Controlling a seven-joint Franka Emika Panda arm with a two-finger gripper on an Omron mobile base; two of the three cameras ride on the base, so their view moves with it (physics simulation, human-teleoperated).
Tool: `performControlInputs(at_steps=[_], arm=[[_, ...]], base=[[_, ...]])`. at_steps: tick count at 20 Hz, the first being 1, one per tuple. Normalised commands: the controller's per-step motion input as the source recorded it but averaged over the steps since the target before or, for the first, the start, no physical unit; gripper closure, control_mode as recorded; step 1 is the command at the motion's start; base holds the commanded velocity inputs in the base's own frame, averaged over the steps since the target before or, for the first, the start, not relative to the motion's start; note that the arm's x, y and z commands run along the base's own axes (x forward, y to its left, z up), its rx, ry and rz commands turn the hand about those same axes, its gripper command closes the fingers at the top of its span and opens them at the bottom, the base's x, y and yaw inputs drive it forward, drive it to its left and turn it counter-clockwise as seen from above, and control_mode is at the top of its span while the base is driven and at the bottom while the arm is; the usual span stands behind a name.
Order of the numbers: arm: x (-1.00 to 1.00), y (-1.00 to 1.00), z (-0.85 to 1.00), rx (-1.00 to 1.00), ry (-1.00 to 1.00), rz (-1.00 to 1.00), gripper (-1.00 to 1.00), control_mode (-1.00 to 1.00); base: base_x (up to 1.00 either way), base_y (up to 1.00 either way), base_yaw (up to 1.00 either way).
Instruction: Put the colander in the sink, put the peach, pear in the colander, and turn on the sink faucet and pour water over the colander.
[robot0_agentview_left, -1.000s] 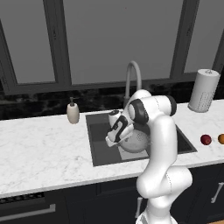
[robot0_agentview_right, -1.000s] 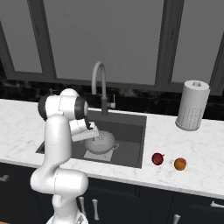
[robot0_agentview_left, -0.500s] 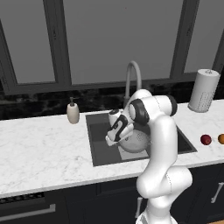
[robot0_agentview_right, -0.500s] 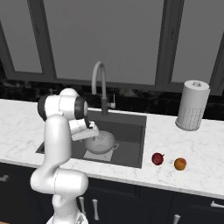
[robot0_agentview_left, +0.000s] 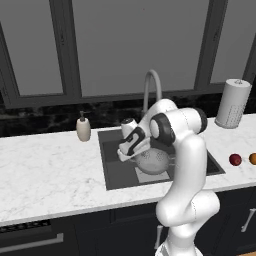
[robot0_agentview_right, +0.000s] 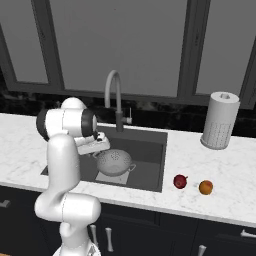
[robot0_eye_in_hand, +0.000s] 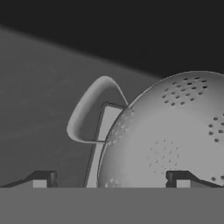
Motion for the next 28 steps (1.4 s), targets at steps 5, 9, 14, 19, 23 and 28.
performControlInputs(at_steps=[5, 9, 14, 19, 23, 28], arm=[[-0.36, 0.26, 0.11, -0.02, 0.0, -0.01, -1.0, -1.0], [-0.28, 0.05, 0.31, 0.0, 0.0, 0.0, -1.0, -1.0], [-0.43, 0.0, 0.59, 0.0, -0.01, -0.03, -1.0, -1.0], [-0.55, -0.08, 0.63, 0.0, -0.07, -0.05, -1.0, -1.0], [-0.48, -0.28, 0.66, 0.01, -0.07, -0.06, -1.0, -1.0], [-0.42, -0.51, 0.66, 0.03, 0.0, -0.08, -1.0, -1.0]], base=[[0.0, 0.0, 0.0], [0.0, 0.0, 0.0], [0.0, 0.0, 0.0], [0.0, 0.0, 0.0], [0.0, 0.0, 0.0], [0.0, 0.0, 0.0]])
